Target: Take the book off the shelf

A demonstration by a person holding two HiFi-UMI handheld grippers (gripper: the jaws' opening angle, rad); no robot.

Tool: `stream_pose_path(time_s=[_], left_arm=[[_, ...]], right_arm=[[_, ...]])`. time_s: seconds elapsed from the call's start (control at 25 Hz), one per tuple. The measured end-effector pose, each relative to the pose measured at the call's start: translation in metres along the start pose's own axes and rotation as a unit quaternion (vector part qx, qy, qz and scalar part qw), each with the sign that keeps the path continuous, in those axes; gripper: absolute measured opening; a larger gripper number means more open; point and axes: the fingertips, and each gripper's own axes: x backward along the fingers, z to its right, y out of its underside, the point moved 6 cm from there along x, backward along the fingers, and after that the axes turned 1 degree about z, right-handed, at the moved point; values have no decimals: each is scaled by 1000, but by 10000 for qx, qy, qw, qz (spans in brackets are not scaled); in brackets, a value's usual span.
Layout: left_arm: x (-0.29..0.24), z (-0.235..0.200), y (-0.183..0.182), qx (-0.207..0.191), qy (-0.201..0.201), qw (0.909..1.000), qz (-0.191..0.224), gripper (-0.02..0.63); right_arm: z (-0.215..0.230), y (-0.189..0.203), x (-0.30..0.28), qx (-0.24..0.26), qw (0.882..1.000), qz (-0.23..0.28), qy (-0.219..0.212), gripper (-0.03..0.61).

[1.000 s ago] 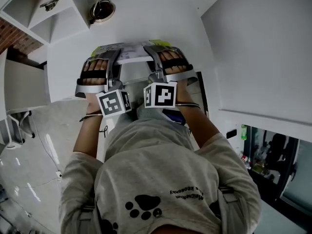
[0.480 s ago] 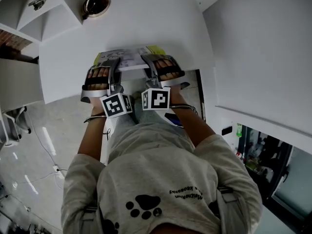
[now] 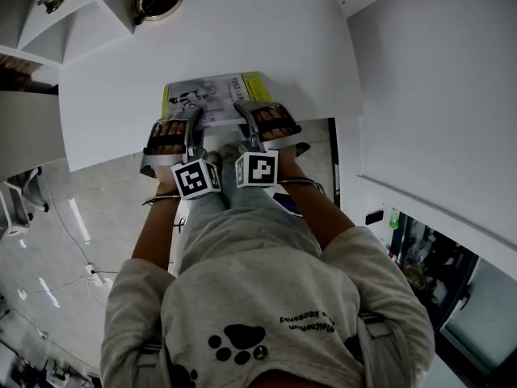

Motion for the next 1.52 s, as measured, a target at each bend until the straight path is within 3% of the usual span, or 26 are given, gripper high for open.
stream_pose_path(time_s=[0.48,0.6,0.72,1.0,1.28,1.52], left_arm=[[-34,16,8,112,655,9977,-128,86],[-51,21,9,226,905,9955,-143,92],[-58,26,10,264,1083,9936,-178,97],[-66,33,12,531,1624,9849,-269,141],[-66,41,17,896,2222,9698,-462,229],[-63,45,16,923,2356,9661,-505,245]], right_arm=[[-11,7,-35,157,9984,-88,-534,81],[-17,14,-48,-73,9966,-128,-815,86],[-25,22,-60,179,9964,-177,-812,89],[-32,26,-67,120,9918,-261,-1244,107],[-40,25,-64,-279,9830,-234,-1798,175],[-48,20,-57,-538,9697,-99,-2381,233]])
